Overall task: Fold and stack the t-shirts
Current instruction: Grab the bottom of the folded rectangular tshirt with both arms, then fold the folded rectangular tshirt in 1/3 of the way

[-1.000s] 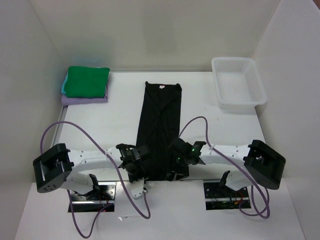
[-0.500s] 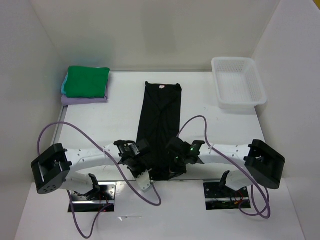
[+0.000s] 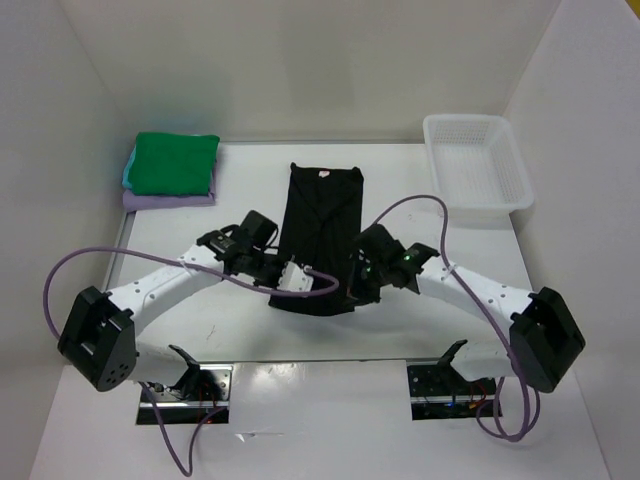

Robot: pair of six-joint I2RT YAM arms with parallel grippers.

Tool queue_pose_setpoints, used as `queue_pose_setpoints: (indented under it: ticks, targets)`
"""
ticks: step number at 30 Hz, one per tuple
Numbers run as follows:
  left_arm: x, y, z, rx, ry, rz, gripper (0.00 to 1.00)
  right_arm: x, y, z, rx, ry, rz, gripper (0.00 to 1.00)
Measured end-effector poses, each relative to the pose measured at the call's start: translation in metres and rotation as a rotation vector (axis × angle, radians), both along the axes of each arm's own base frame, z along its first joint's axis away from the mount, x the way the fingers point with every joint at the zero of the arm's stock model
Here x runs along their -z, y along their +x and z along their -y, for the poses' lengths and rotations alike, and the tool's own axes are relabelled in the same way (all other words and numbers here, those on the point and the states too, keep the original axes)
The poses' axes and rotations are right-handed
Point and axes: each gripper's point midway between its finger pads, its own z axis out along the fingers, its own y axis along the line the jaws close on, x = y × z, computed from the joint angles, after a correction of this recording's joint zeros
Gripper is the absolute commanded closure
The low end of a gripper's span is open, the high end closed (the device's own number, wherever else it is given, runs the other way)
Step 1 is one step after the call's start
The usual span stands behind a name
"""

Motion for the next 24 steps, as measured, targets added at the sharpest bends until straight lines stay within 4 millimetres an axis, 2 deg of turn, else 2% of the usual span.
queue_pose_setpoints:
  ticks: [4,10,16,20,24]
  targets:
    - [-0.009,0.032,-0.001,-0.110,-0.044,0.001,1.00,-0.003,0.039,0.016,0.036,-0.007,0.019,1.00]
    - [-0.014,0.087,0.006,-0.220,-0.093,0.048,1.00,0.000,0.094,0.026,0.042,-0.031,0.040,1.00]
    - [-0.006,0.122,0.012,-0.270,-0.110,0.082,1.00,0.005,0.127,0.039,0.058,-0.026,0.039,1.00]
    - [0.001,0.139,0.014,-0.289,-0.105,0.106,1.00,0.010,0.154,0.038,0.039,-0.025,0.053,1.00]
    - [0.009,0.156,0.012,-0.319,-0.098,0.130,1.00,0.022,0.168,0.039,0.023,-0.030,0.037,1.00]
